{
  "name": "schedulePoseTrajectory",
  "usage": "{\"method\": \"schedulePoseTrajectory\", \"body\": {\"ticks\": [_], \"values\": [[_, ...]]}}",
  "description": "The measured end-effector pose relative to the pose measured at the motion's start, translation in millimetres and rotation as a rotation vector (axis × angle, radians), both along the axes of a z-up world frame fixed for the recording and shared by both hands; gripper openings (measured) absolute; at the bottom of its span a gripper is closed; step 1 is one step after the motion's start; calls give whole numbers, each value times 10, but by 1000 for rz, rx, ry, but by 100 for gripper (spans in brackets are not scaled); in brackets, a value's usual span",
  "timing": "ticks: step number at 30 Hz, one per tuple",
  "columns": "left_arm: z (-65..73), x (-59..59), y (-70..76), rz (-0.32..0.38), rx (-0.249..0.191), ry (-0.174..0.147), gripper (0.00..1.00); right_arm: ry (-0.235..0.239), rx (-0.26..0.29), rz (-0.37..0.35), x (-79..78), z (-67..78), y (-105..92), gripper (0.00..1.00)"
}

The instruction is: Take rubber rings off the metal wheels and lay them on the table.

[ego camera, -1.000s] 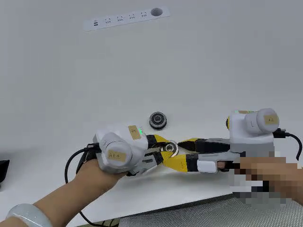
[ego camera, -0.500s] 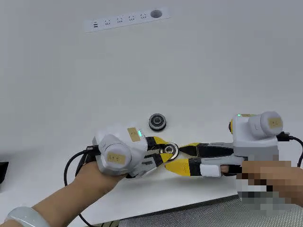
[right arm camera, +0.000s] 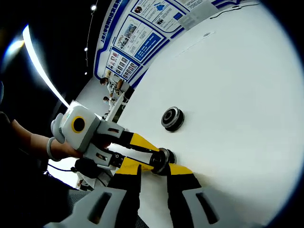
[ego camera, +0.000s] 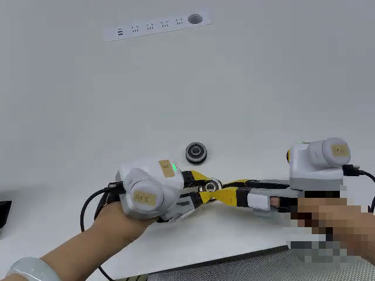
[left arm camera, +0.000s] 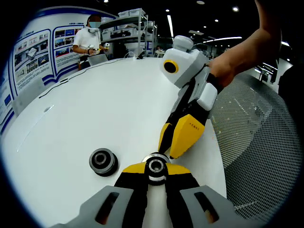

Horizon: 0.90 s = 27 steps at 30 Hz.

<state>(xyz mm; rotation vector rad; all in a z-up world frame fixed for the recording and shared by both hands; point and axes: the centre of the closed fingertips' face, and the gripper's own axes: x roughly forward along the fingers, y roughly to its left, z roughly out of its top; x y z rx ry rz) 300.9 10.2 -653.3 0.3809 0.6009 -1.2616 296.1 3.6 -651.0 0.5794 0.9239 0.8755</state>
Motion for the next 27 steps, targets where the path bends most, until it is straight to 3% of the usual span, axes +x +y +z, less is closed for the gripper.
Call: {"method": "schedulePoseTrajectory", "body": {"ticks": [10, 11, 27], "values": [[-5, -3, 5, 1, -1, -1, 13, 3, -60, -32, 48, -102, -63, 3], [-2, -4, 5, 1, -1, -2, 13, 16, -53, -37, 42, -97, -57, 3], [-4, -5, 6, 2, 2, -2, 13, -22, -61, -42, 51, -57, -32, 1]]}}
